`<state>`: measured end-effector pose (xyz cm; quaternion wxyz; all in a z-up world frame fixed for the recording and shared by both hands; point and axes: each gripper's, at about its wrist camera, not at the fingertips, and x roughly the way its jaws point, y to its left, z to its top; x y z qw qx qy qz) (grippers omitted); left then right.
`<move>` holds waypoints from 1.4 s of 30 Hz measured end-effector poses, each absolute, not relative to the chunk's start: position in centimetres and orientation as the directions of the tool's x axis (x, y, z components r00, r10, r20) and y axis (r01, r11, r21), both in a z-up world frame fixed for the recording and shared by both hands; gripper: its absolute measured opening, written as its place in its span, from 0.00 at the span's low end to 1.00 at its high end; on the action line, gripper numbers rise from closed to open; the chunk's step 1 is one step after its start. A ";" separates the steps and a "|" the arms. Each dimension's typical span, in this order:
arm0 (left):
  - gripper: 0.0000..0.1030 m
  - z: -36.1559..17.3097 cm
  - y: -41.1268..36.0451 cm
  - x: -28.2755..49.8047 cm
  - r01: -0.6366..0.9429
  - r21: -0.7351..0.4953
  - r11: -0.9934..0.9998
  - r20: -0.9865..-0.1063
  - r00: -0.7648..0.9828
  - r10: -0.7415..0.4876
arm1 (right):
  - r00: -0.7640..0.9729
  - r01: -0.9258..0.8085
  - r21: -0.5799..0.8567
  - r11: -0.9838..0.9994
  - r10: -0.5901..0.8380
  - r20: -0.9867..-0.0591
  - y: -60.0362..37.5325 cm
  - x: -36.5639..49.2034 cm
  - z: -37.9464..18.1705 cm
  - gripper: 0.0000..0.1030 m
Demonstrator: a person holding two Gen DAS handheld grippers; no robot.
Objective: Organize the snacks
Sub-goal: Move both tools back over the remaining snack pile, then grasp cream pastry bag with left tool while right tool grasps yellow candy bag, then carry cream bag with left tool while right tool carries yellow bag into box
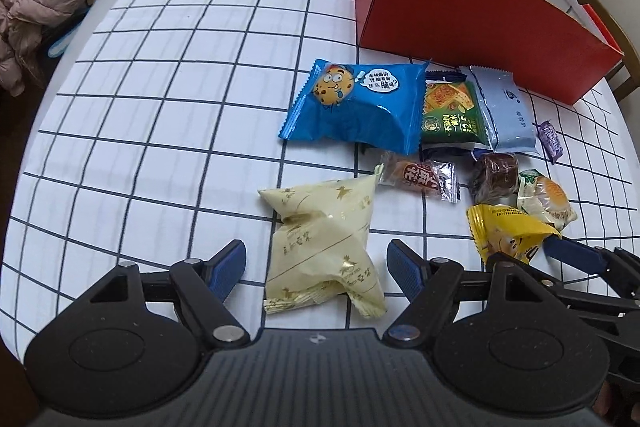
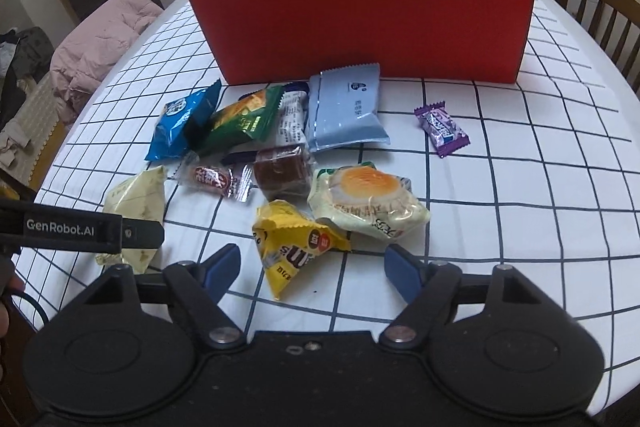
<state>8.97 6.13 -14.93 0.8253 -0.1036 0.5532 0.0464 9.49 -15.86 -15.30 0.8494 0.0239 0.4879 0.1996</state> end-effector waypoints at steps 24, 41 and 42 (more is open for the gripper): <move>0.38 -13.9 5.2 8.0 -0.157 -0.092 0.983 -0.909 0.416 -0.019 | 0.462 -0.370 0.203 0.907 0.369 -0.807 -15.6 8.1 -14.2 0.23; 0.38 -8.5 3.9 6.2 -0.118 -0.107 0.987 -0.865 0.500 -0.034 | 0.525 -0.401 0.204 0.893 0.407 -0.747 -16.7 6.0 -8.7 0.23; 0.38 -8.1 3.8 6.2 -0.114 -0.109 0.988 -0.861 0.508 -0.036 | 0.533 -0.400 0.203 0.894 0.407 -0.742 -16.8 6.0 -8.2 0.23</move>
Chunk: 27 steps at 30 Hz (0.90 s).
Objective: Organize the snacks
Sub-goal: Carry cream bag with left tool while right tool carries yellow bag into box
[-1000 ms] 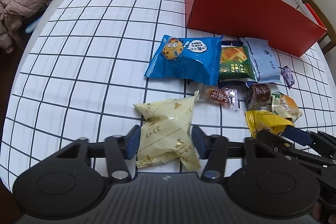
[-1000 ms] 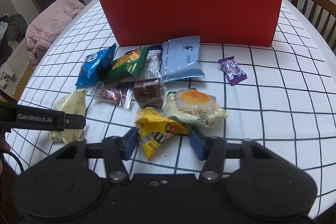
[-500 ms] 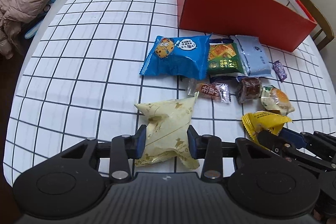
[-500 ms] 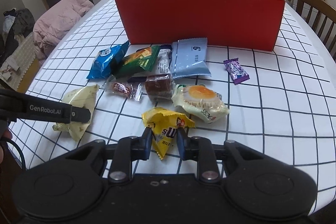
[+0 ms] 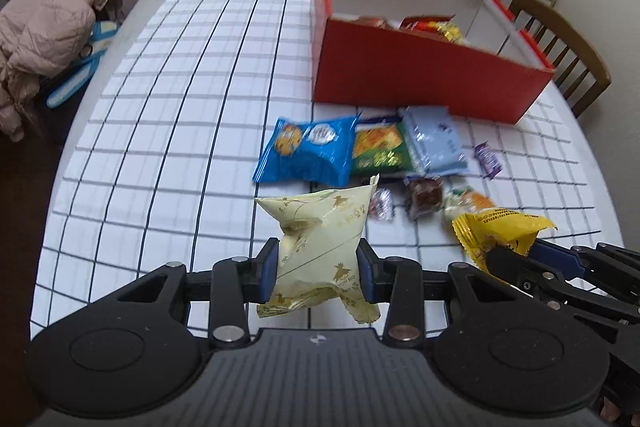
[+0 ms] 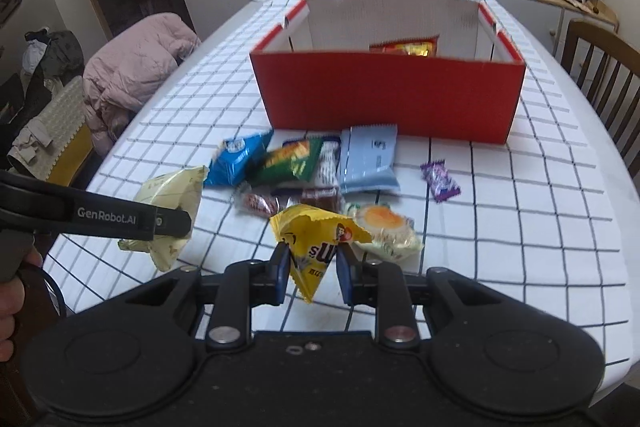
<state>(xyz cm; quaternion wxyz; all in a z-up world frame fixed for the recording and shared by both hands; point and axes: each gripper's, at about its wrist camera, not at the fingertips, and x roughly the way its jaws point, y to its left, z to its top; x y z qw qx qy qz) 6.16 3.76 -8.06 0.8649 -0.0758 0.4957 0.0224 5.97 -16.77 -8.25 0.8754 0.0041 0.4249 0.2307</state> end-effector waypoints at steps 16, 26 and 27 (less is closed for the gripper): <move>0.38 -1.2 1.6 9.1 -0.036 -0.111 0.993 -0.777 0.626 -0.064 | 0.639 -0.403 0.147 0.903 0.393 -0.661 -18.9 8.8 -2.4 0.23; 0.38 1.2 0.5 13.4 -0.027 -0.093 0.995 -0.743 0.667 -0.051 | 0.689 -0.361 0.111 0.926 0.344 -0.638 -20.7 13.4 -0.9 0.23; 0.38 1.4 0.4 13.9 -0.029 -0.092 0.995 -0.742 0.669 -0.048 | 0.692 -0.355 0.109 0.928 0.340 -0.637 -20.8 13.9 -0.8 0.23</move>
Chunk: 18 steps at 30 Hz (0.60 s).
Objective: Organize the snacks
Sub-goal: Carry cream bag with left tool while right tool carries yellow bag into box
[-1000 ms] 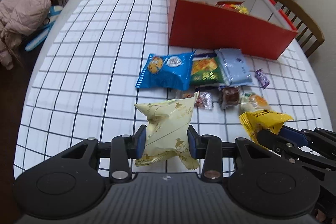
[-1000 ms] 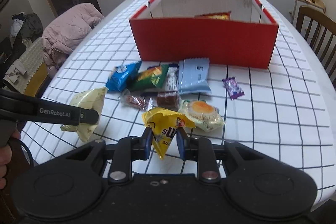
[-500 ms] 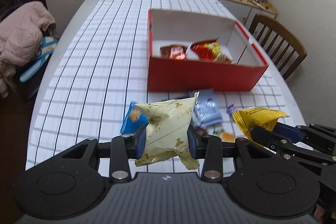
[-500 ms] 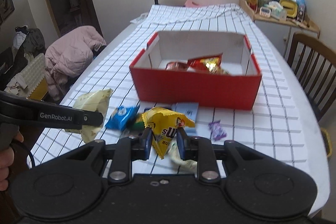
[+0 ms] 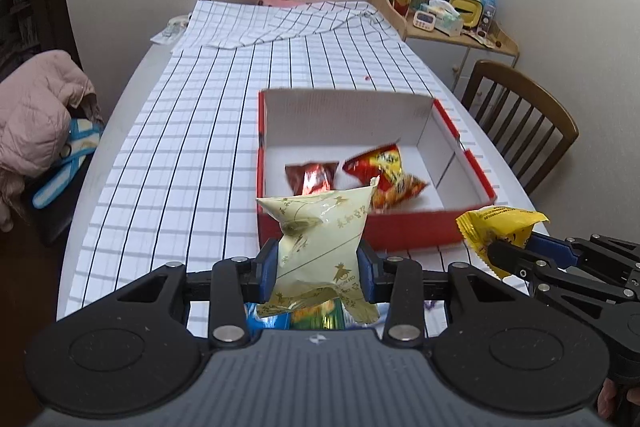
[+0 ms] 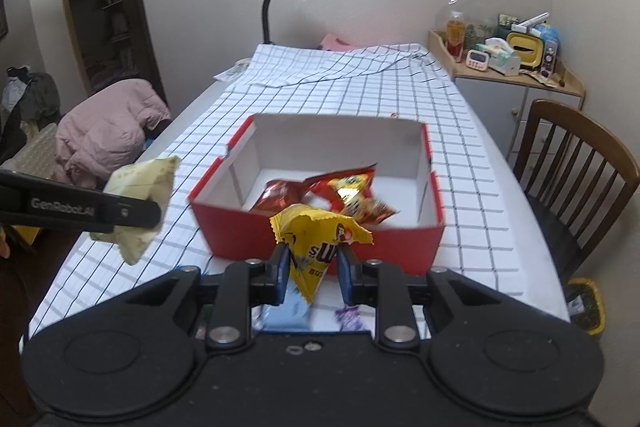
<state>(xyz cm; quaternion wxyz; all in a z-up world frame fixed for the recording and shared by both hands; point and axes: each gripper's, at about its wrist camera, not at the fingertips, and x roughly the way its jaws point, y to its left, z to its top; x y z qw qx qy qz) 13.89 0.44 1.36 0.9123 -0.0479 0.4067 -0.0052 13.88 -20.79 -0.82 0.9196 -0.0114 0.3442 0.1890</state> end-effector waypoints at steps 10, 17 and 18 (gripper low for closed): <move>0.38 1.7 -0.2 19.2 -0.044 -0.068 0.997 -0.743 0.669 -0.021 | 0.705 -0.332 0.083 0.940 0.306 -0.640 -21.5 19.0 -0.7 0.23; 0.38 1.5 -0.9 22.8 -0.045 -0.024 0.999 -0.744 0.668 0.012 | 0.700 -0.339 0.063 0.939 0.296 -0.650 -21.3 22.7 -1.2 0.23; 0.38 1.4 -1.0 23.3 -0.045 -0.019 0.999 -0.745 0.667 0.016 | 0.697 -0.343 0.061 0.937 0.297 -0.653 -21.3 23.2 -1.3 0.23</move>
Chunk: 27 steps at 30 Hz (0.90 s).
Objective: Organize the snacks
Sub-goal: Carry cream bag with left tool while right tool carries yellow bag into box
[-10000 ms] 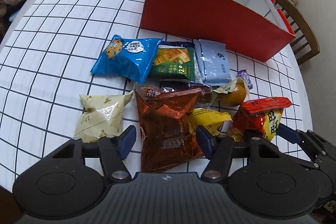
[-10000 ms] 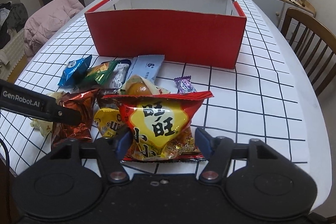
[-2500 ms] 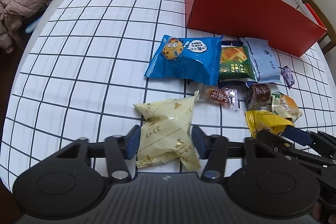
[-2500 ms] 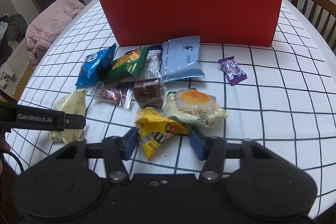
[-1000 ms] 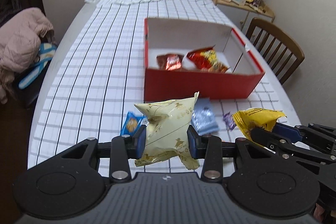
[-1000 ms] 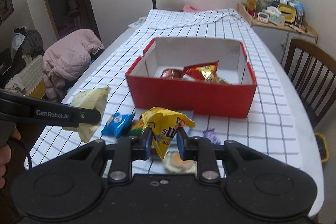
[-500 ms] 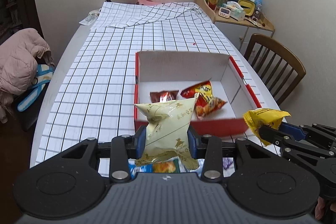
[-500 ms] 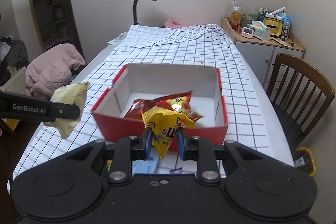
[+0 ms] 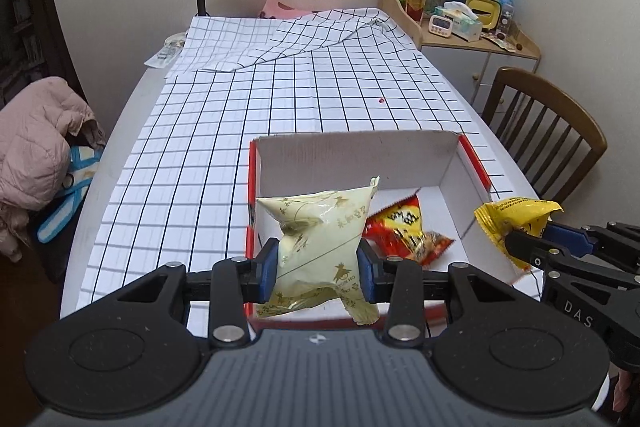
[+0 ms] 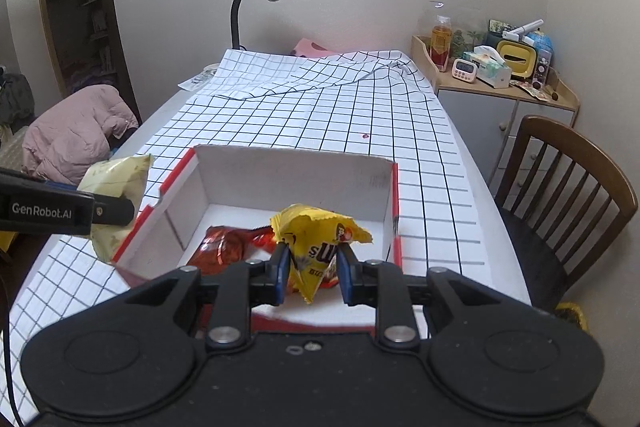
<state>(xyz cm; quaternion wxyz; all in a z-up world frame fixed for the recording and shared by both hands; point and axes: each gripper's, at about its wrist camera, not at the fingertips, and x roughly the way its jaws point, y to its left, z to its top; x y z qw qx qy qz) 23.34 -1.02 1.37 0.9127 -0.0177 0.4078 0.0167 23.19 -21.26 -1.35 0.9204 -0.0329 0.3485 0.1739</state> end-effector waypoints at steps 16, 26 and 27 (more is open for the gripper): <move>0.38 -1.5 -1.0 30.7 -0.083 0.012 0.996 -0.790 0.610 0.060 | 0.637 -0.400 0.028 0.916 0.300 -0.710 -19.6 30.8 -4.2 0.23; 0.38 -5.3 -0.3 34.4 -0.121 0.015 0.993 -0.845 0.529 0.077 | 0.580 -0.429 0.005 0.903 0.280 -0.765 -18.6 34.1 -7.1 0.23; 0.38 -5.6 -0.3 34.6 -0.122 0.023 0.992 -0.846 0.527 0.084 | 0.570 -0.433 0.009 0.901 0.282 -0.772 -18.6 34.3 -7.4 0.23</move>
